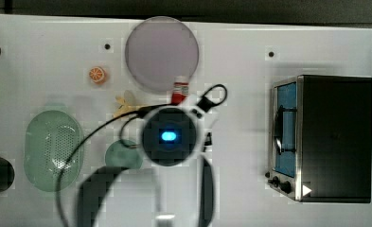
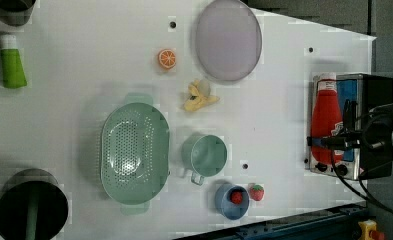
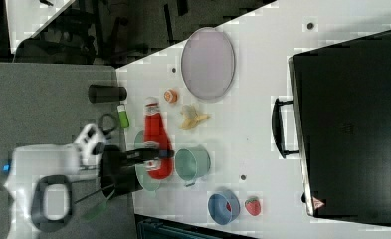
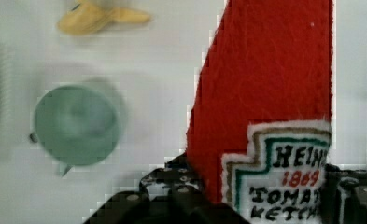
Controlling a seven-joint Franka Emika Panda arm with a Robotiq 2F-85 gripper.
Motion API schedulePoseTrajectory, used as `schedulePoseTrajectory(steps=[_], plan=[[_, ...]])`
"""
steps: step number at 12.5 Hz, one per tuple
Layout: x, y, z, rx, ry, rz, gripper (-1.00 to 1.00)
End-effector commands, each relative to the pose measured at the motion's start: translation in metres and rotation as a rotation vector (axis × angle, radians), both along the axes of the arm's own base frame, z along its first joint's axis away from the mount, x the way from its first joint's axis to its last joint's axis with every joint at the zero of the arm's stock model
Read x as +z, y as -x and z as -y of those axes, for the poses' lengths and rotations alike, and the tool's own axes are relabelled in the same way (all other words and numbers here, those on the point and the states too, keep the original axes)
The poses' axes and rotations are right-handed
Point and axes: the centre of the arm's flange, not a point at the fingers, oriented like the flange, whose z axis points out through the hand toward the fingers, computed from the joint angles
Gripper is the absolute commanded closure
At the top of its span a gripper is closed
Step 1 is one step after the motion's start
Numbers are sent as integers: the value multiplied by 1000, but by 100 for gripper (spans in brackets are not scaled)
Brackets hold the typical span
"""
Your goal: Pick Ketchup from the table and place it in strainer.
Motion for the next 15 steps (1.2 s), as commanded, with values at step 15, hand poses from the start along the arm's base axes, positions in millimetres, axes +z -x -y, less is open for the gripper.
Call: schedulePoseTrajectory(steps=[15], plan=[[-98, 42, -314, -301, -169, 58, -26]])
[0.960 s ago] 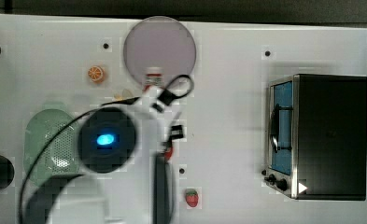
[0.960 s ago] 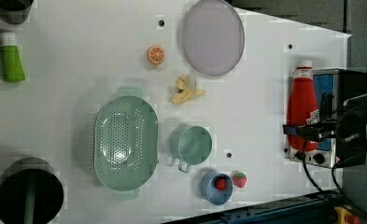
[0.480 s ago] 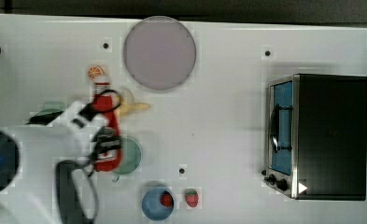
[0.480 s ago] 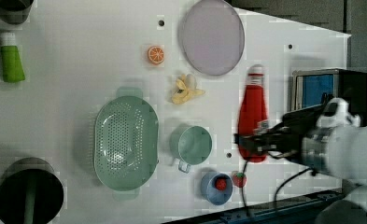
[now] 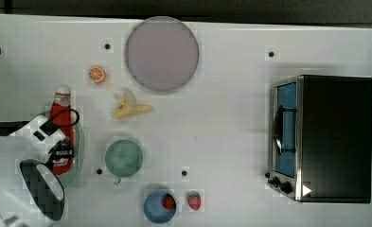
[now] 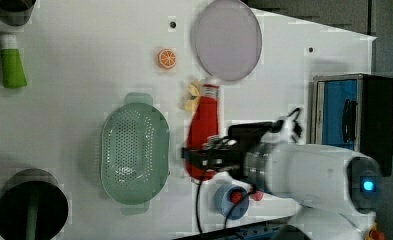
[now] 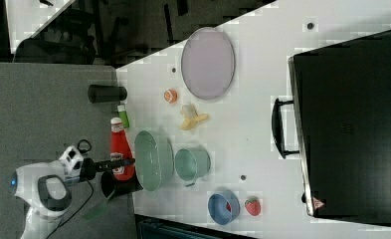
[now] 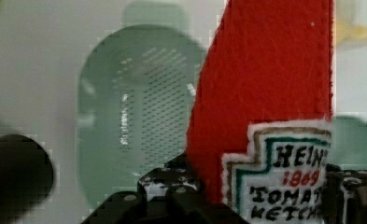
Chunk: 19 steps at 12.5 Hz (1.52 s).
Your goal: Pick Ketchup from the table and place it in strainer.
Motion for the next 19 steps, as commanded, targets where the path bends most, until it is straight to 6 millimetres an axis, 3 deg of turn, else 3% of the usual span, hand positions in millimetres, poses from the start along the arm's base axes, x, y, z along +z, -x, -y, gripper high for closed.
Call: schedulePoseTrajectory(steps=[1, 5, 8, 10, 11, 13, 15, 19], plan=[[-24, 7, -28, -188, -70, -40, -26], [-79, 19, -56, -149, -150, -78, -26], [-113, 19, -59, -151, -181, -114, -32], [-128, 20, -57, -128, -163, -119, -73], [-126, 18, -59, -133, -171, -112, -95], [-104, 10, -60, -192, -186, -73, -100], [-66, -5, -51, -295, -178, -16, -100], [23, -46, 6, -415, -68, 41, -100]])
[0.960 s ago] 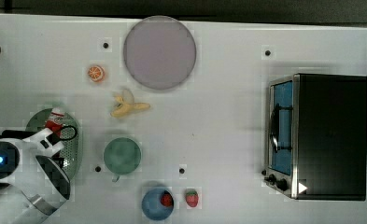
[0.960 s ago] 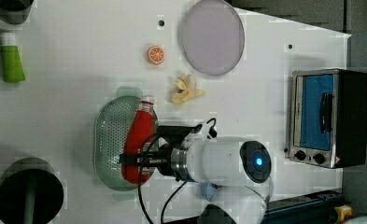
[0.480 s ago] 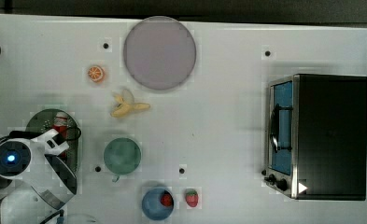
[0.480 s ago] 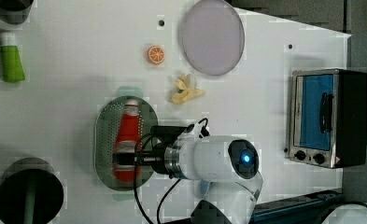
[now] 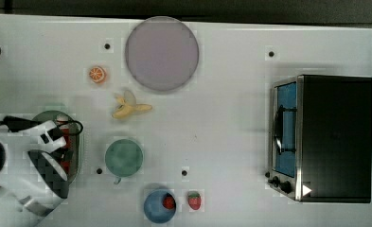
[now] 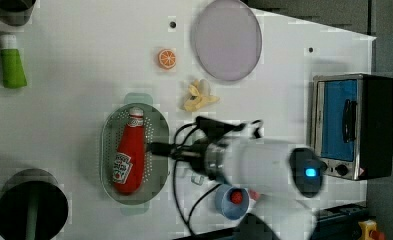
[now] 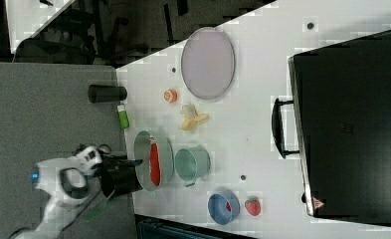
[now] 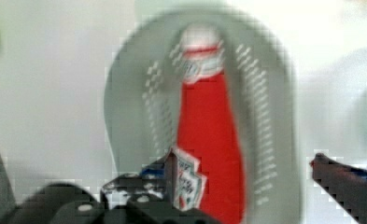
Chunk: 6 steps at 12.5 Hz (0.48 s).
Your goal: Pick Ketchup from the table and place it in strainer.
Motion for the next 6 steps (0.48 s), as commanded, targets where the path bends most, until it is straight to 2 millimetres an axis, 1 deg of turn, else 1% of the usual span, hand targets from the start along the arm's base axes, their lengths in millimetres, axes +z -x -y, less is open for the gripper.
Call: schedulePoseTrajectory(steps=[1, 3, 4, 5, 6], plan=[[92, -50, 48, -207, 1, 48, -100], [139, -69, 83, -309, -3, -18, -100], [163, -79, 106, -362, -6, -45, -100], [188, -90, 132, -413, -6, -57, -100], [211, -99, 162, -464, 4, -65, -100]])
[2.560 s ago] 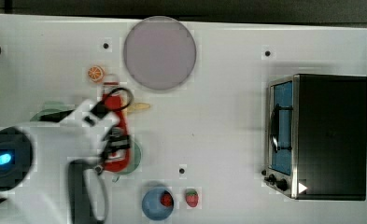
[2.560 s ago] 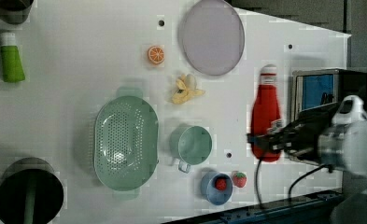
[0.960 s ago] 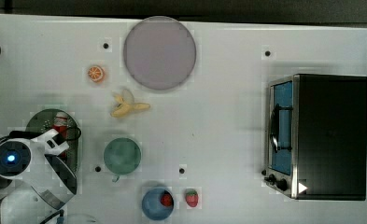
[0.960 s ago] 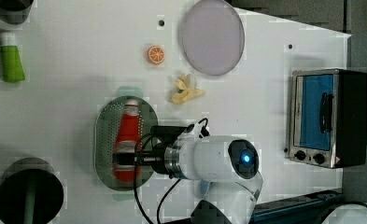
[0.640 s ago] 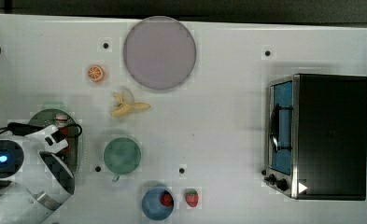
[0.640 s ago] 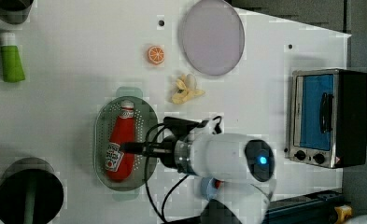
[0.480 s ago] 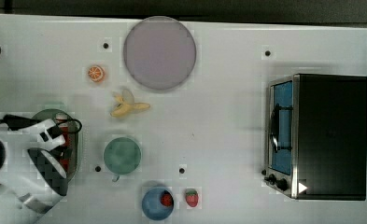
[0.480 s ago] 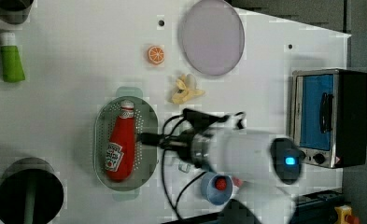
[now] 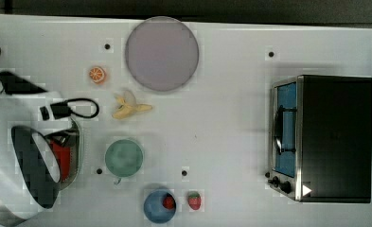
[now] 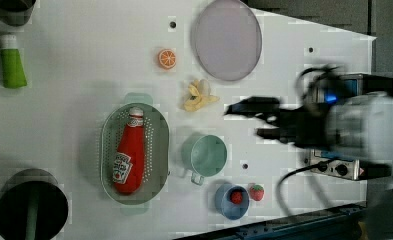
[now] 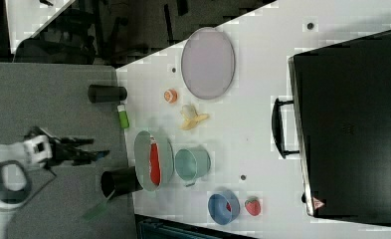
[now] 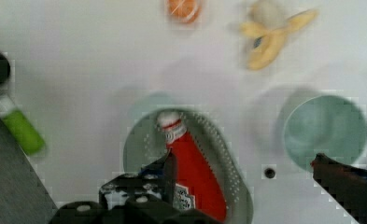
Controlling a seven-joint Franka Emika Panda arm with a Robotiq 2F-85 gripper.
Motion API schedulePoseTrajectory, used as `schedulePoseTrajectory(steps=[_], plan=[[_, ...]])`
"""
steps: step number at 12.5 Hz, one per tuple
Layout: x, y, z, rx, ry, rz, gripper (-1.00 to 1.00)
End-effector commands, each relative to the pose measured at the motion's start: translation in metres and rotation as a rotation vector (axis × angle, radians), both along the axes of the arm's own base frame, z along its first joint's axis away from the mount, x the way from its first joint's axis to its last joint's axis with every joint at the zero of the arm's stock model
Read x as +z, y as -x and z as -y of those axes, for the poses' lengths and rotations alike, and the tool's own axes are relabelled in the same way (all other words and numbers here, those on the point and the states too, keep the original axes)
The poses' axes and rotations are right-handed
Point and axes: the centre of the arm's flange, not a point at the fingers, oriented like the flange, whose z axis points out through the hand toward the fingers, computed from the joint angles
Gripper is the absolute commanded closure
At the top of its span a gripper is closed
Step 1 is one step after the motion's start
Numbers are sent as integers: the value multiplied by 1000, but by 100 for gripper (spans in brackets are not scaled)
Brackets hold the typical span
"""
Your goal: Pick Ketchup from the table and place it in strainer.
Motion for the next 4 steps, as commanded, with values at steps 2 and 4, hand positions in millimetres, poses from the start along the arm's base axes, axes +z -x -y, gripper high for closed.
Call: schedulePoseTrajectory(steps=[2, 4], plan=[[68, -46, 144, -283, -10, -71, -100], [102, -49, 202, -335, -5, -70, -100]])
